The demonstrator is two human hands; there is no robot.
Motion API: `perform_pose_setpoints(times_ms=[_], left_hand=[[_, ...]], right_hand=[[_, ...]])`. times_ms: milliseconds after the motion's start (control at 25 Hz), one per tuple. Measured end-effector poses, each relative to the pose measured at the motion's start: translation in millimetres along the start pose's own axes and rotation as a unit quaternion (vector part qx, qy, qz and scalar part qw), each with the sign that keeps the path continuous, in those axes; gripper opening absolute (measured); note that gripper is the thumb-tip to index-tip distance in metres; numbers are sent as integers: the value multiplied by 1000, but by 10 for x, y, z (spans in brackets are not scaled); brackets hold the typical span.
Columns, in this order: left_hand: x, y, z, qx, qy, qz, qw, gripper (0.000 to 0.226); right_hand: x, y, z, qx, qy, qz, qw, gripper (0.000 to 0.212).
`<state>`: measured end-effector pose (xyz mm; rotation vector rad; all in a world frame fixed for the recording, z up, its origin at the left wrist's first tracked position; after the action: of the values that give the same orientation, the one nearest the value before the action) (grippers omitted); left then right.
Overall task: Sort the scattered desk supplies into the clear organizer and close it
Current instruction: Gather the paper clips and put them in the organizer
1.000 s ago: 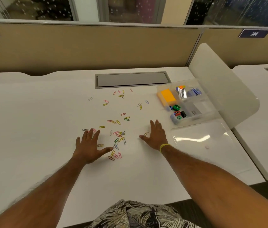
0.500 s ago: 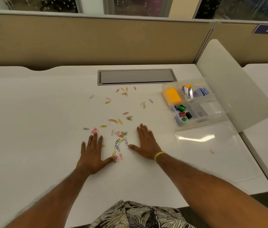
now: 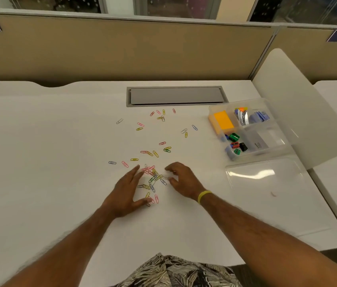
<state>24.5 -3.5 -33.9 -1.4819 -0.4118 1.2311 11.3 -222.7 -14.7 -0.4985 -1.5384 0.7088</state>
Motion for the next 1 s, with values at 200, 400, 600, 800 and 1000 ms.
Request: perform_pose_setpoints(times_ms=[200, 400, 600, 800, 1000], left_hand=[[274, -111, 134, 67, -60, -9, 996, 102], [50, 33, 15, 47, -67, 8, 997, 71], [-50, 45, -154, -2, -72, 42, 997, 28], [-11, -28, -309, -27, -75, 150, 985, 12], [611, -384, -342, -171, -102, 76, 977, 34]], right_hand=[[-149, 66, 241, 126, 96, 18, 987, 76], [97, 453, 216, 119, 86, 26, 989, 84], [211, 568, -28, 54, 101, -20, 993, 62], [220, 518, -213, 9, 95, -100, 990, 37], [4, 119, -355, -91, 69, -31, 993, 32]])
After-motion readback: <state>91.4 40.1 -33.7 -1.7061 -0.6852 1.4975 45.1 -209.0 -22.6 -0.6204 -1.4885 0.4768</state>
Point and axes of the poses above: each hand's wrist, its own z-axis away from the middle knuckle, its own y-axis out of the palm, x = y × z, the point moved 4 cm from there along -z, towards the middle knuckle, and after that the axes turned 7 degrees about -y, right-handed, at the moved point
